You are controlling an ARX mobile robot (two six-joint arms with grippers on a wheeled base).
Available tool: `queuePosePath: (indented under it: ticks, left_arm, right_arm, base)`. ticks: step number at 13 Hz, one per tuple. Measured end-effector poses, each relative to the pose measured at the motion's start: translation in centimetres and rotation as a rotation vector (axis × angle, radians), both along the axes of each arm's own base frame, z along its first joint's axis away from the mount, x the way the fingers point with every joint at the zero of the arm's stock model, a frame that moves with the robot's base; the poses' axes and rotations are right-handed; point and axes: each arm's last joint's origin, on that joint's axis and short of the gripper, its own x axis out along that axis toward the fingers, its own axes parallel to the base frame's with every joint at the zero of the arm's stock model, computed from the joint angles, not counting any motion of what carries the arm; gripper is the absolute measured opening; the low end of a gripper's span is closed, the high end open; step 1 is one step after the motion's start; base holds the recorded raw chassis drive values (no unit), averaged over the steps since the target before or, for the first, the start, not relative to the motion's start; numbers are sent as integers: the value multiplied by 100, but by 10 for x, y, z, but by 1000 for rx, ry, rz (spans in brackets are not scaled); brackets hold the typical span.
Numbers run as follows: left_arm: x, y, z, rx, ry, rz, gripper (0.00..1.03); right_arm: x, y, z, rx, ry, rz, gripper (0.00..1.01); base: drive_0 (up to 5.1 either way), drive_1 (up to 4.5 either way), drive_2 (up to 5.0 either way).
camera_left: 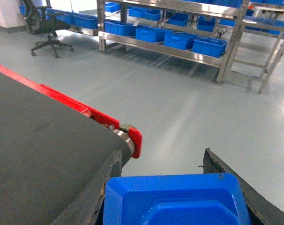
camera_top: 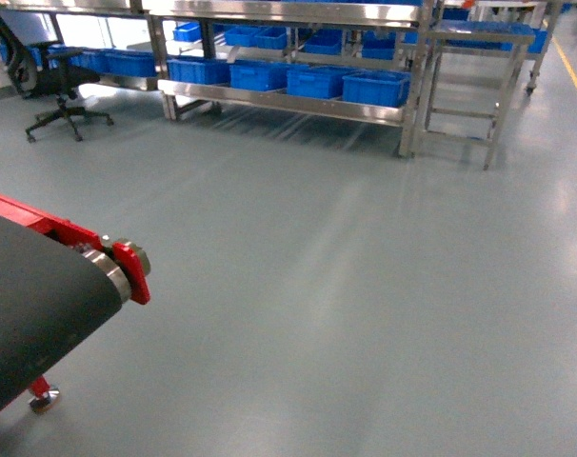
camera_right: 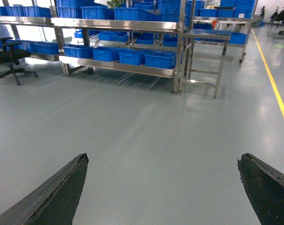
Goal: Pick blue part to blue bin on bottom shelf
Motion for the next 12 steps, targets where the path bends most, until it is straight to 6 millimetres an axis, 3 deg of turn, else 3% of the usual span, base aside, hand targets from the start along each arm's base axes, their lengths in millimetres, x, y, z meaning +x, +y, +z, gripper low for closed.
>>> queuePosePath:
  ticks: [12]
  left_arm:
    - [0, 0, 0, 0, 0, 0, 43]
  right_arm:
    - [0, 0, 0, 0, 0, 0, 98]
  base:
    - [-159, -159, -159]
